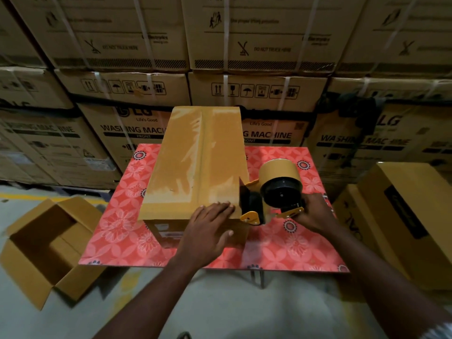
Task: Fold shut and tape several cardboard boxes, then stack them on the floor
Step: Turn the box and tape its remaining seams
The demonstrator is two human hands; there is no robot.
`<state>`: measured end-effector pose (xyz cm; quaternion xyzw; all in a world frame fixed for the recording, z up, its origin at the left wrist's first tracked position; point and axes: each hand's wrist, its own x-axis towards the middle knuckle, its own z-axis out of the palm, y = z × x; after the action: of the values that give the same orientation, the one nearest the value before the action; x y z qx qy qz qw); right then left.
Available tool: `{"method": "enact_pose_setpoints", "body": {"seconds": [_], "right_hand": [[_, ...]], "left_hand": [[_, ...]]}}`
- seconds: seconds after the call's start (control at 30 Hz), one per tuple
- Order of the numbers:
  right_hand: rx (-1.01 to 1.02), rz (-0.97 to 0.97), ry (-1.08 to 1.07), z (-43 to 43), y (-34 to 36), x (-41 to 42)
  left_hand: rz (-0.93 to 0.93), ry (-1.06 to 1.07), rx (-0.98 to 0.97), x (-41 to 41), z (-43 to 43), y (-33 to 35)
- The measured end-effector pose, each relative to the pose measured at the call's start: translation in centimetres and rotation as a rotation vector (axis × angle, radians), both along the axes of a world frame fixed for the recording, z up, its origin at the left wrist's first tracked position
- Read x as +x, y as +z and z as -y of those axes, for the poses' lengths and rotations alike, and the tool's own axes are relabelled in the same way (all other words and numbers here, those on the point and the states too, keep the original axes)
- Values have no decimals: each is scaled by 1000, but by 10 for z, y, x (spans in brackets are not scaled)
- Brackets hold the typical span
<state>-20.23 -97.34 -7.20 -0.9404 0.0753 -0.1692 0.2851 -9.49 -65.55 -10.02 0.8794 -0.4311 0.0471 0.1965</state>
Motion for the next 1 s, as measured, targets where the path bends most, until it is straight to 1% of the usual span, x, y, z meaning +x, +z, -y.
{"method": "enact_pose_setpoints", "body": {"seconds": [0.13,0.3,0.47,0.53,0.63,0.7,0.8,0.9,0.93,1.0], "right_hand": [[-111,28,-2,26,3,-15],[-213,-6,-25,60,-10,-19],[-273,-66,-57,52,-25,-14],[-235,-115,-38,35,-32,-8],[-48,-185,-61,22,-41,-9],[-26,-194,-80,21,-47,-12],[-120,-300,-93,23,-55,-18],[-207,-515,-181,22,-72,-27],[-202,-595,-216,21,-79,-30],[-81,-680,-299,12,-89,-37]], "left_hand": [[-17,-5,-13,-1,2,-1],[-36,-20,-3,1,0,-2],[-54,-8,-18,1,1,-4],[-60,-3,-33,1,2,-5],[-76,9,-58,1,2,-6],[-77,15,-63,1,3,-6],[-79,17,-71,1,5,-7],[-87,13,-69,2,5,-7],[-87,16,-69,2,4,-7],[-86,19,-67,1,5,-6]]}}
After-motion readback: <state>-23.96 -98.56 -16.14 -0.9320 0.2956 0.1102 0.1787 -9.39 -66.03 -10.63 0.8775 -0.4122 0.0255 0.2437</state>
